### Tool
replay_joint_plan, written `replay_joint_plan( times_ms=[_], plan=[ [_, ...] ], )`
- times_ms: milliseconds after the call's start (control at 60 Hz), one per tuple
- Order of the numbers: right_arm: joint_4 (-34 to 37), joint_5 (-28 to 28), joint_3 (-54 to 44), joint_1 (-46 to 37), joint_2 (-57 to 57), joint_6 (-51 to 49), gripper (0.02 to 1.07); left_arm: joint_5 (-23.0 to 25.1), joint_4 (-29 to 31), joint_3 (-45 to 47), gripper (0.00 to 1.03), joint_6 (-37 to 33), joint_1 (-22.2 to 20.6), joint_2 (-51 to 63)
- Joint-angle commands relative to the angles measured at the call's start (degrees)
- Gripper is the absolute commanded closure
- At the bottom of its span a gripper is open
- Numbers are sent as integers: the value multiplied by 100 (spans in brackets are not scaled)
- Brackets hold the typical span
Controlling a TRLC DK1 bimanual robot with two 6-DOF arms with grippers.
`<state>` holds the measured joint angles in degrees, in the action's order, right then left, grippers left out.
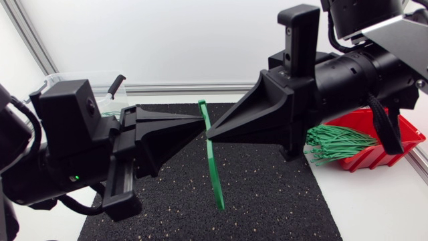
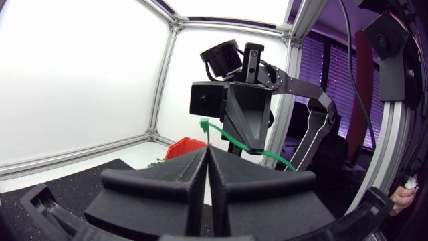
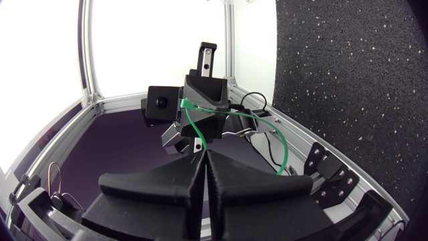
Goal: Take a green cable tie from the red box, thread the tail through the head to close it, then place it in the transparent bin on the left.
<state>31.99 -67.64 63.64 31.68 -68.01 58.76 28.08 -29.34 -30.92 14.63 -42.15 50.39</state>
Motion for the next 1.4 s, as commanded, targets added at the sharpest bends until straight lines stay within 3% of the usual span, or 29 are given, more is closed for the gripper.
replay_joint_plan(
  times_ms=[0,467,1383],
  plan=[
    [141,66,-18,-83,-116,162,102,-30,-19,-72,100,-189,-135,-117],
    [317,66,175,-136,-28,162,102,-338,-54,103,100,-540,-443,6],
    [1336,260,1081,-294,-635,144,102,-487,-247,209,100,4,-549,59]
  ],
)
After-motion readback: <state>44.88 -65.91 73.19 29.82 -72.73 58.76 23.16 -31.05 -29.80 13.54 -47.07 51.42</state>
